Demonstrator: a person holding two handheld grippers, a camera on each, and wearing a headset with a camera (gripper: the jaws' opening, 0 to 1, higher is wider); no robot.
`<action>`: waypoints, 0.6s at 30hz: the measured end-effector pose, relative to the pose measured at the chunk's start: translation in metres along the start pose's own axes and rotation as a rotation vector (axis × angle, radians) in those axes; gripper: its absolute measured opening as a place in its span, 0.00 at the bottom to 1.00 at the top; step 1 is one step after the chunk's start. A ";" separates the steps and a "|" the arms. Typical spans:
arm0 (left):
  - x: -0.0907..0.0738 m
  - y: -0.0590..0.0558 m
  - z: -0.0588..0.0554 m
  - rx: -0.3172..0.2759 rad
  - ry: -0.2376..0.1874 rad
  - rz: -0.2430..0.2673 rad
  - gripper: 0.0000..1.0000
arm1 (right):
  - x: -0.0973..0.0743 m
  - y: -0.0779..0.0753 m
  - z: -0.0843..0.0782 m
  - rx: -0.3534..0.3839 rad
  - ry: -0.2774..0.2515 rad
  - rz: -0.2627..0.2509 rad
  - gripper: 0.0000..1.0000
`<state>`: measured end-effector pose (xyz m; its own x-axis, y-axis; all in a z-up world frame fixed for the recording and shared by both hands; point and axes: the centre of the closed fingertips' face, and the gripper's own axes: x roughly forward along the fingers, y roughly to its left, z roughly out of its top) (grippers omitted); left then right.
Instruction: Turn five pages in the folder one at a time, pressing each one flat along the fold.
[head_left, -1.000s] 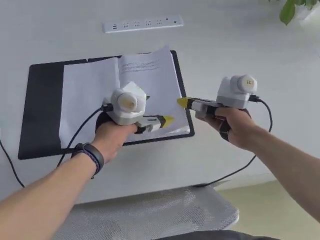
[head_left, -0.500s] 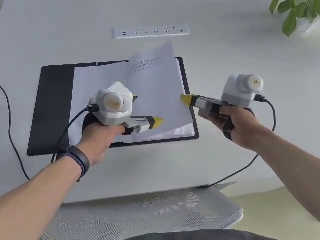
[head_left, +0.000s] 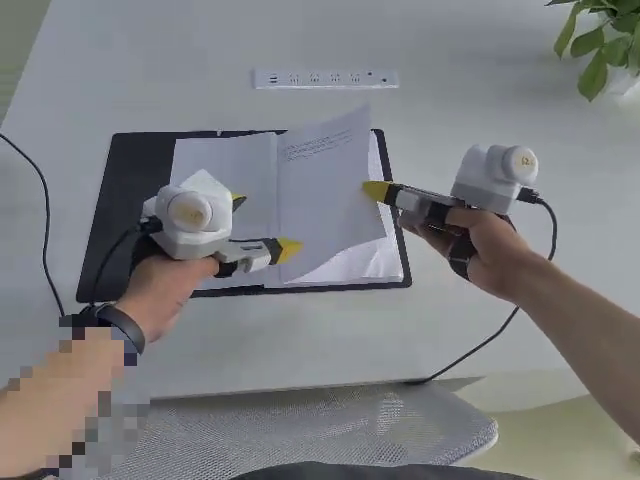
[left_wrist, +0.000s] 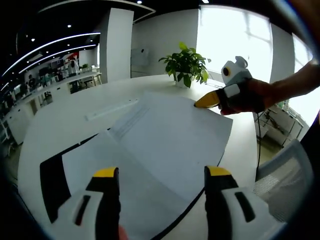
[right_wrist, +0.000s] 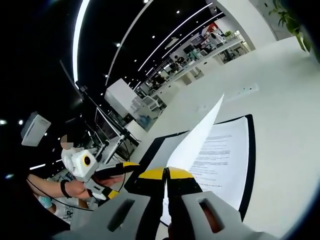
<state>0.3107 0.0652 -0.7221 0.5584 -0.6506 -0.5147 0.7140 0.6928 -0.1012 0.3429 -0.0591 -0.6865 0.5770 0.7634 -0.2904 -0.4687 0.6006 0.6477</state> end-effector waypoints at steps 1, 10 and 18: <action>-0.004 0.001 -0.001 -0.002 -0.001 0.005 0.69 | 0.001 0.003 0.001 -0.004 -0.002 0.007 0.00; -0.037 0.014 -0.007 -0.017 -0.013 0.050 0.70 | 0.022 0.047 0.011 -0.063 -0.014 0.109 0.00; -0.061 0.029 -0.011 -0.029 -0.025 0.086 0.71 | 0.050 0.094 0.008 -0.098 0.006 0.166 0.00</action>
<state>0.2928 0.1289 -0.7027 0.6276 -0.5956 -0.5014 0.6504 0.7550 -0.0827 0.3325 0.0338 -0.6343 0.4822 0.8552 -0.1900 -0.6203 0.4864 0.6153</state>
